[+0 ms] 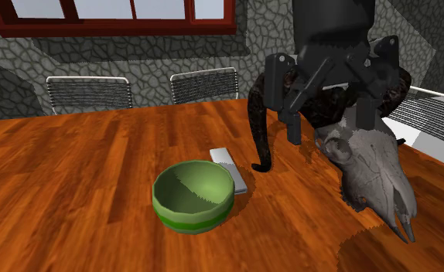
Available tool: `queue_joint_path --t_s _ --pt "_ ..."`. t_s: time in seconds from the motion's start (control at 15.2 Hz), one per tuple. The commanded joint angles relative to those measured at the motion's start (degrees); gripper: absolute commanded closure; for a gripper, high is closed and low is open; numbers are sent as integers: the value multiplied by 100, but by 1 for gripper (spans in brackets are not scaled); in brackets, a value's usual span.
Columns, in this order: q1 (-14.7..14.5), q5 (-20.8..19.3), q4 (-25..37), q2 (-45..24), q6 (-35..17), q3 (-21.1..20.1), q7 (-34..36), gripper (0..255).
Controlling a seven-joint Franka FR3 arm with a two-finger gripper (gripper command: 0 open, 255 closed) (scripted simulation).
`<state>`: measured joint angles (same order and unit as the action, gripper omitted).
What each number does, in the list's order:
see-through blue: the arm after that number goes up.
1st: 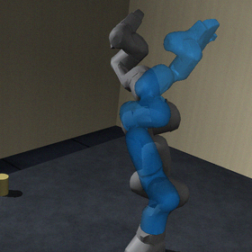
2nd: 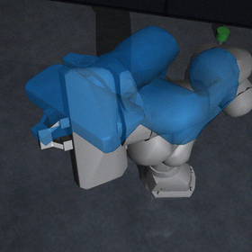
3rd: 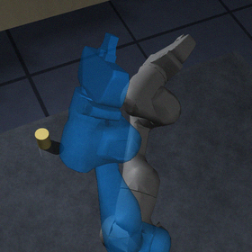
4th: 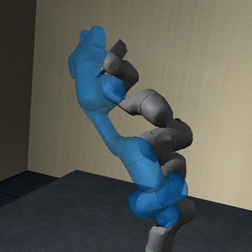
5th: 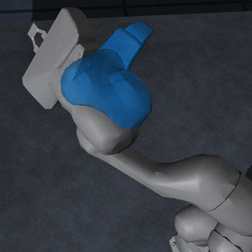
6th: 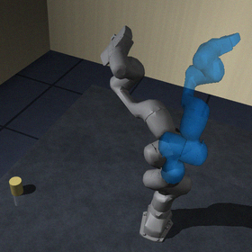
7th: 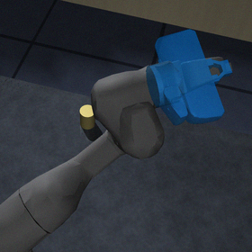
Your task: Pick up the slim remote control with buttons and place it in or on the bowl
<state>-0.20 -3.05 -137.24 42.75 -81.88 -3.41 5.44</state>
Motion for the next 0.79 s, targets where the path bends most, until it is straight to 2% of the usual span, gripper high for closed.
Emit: queue_joint_path --t_s 0.0,0.4,0.73 --pt "0 0 0 0 0 0 0 0" --pt "-25 66 -191 -868 -1305 0 13 0" --pt "-48 107 -119 -1752 -2323 -11 14 0"
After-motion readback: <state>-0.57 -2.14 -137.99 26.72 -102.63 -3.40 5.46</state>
